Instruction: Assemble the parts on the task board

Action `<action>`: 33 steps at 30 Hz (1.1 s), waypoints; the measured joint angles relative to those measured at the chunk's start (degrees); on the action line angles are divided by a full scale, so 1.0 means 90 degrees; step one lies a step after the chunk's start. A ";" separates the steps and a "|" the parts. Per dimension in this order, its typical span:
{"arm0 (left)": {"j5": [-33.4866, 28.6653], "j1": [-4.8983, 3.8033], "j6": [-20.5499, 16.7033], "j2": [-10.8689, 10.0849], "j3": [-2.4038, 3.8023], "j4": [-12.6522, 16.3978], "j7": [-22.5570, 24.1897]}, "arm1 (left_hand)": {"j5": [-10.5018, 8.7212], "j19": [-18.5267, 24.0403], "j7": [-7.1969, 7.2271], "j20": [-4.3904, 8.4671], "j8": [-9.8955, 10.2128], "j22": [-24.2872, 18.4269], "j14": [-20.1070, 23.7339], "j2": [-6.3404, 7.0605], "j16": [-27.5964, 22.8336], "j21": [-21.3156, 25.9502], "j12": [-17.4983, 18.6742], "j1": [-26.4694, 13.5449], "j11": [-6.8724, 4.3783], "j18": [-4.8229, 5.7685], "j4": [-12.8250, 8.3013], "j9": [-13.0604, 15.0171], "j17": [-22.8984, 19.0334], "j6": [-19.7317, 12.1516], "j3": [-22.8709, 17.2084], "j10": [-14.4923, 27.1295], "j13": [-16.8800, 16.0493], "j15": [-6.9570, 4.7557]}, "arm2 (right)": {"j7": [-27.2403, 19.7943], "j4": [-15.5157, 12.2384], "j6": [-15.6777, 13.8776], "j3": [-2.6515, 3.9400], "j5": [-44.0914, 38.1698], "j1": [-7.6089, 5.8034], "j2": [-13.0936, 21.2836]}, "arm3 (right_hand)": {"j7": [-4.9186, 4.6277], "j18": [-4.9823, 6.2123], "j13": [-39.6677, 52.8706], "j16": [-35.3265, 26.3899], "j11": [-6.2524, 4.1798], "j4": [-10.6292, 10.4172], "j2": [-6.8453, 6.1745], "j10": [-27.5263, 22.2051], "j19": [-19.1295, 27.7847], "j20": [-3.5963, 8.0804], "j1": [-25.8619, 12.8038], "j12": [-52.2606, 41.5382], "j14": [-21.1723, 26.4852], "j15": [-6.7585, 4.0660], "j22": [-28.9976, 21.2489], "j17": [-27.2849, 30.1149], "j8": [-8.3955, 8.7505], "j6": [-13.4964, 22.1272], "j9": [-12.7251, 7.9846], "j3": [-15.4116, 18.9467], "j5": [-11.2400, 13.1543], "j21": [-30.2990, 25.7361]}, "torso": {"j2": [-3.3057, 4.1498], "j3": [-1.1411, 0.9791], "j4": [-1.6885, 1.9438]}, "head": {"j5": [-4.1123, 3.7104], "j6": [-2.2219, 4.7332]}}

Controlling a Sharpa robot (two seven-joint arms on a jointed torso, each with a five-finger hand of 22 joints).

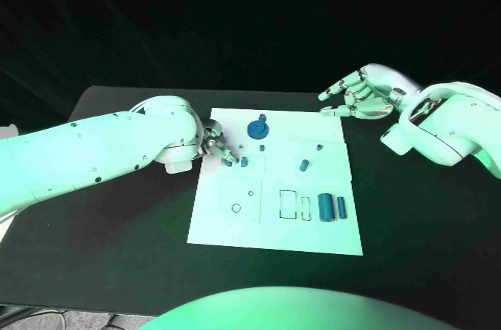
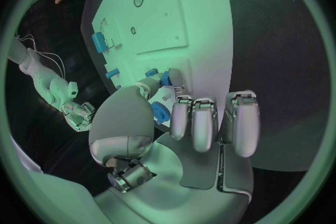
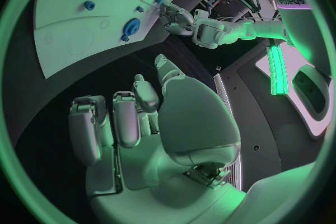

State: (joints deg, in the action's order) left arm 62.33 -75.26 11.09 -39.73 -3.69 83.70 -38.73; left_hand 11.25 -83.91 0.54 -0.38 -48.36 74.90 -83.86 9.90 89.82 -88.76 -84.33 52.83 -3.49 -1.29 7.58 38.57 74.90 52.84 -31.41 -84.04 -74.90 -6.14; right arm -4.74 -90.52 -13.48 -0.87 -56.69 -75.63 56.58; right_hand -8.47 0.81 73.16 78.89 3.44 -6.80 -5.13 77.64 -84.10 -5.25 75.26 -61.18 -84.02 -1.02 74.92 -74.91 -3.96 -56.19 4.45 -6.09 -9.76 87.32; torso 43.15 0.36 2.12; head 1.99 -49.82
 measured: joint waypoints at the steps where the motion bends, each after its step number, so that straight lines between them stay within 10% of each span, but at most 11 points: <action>1: 0.0000 0.0000 0.0004 -0.0002 0.0001 -0.0006 0.0004 | 0.0000 0.0010 0.0000 0.0010 0.0000 0.0000 0.0000 0.0000 0.0000 0.0000 0.0000 0.0000 0.0000 0.0000 -0.0014 0.0005 0.0000 0.0001 0.0014 0.0000 0.0000 0.0000 | 0.0000 0.0000 0.0000 0.0000 0.0000 0.0000 0.0001 | 0.0000 0.0000 -0.0003 0.0000 0.0000 0.0000 0.0000 0.0000 0.0000 0.0000 0.0000 0.0000 0.0000 0.0000 0.0000 0.0000 0.0000 0.0000 0.0000 0.0000 0.0000 0.0000 | 0.0000 -0.0001 0.0000 | -0.0002 0.0000; 33: 0.0136 -0.0009 0.0119 0.0013 0.0007 -0.0003 0.0023 | 0.0000 -0.0013 0.0010 0.0034 0.0037 0.0000 -0.0023 0.0042 0.0000 0.0001 0.0000 0.0043 -0.0023 -0.0001 0.0415 0.0004 0.0000 0.0057 0.0707 0.0024 -0.0005 -0.0022 | -0.0002 -0.0018 0.0000 0.0000 0.0001 0.0000 0.0018 | 0.0000 0.0000 -0.0003 -0.0024 0.0000 0.0001 0.0000 0.0000 0.0000 0.0000 0.0000 0.0000 0.0000 0.0000 -0.0002 -0.0004 0.0000 0.0000 0.0000 -0.0001 0.0000 0.0000 | -0.0001 0.0001 0.0004 | -0.0032 -0.0018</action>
State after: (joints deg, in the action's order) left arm 63.55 -75.34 12.17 -39.62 -3.63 83.68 -38.52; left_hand 11.25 -84.03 0.63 -0.08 -48.03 74.90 -84.06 10.27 89.82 -88.75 -84.33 53.22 -3.69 -1.30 11.31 38.61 74.90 53.35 -25.05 -83.83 -74.94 -6.35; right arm -4.76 -90.68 -13.48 -0.87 -56.67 -75.63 56.74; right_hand -8.47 0.81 73.14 78.67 3.44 -6.79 -5.13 77.65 -84.10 -5.25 75.26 -61.18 -84.02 -1.03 74.91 -74.95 -3.96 -56.20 4.45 -6.10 -9.76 87.32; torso 43.14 0.37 2.16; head 1.70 -49.99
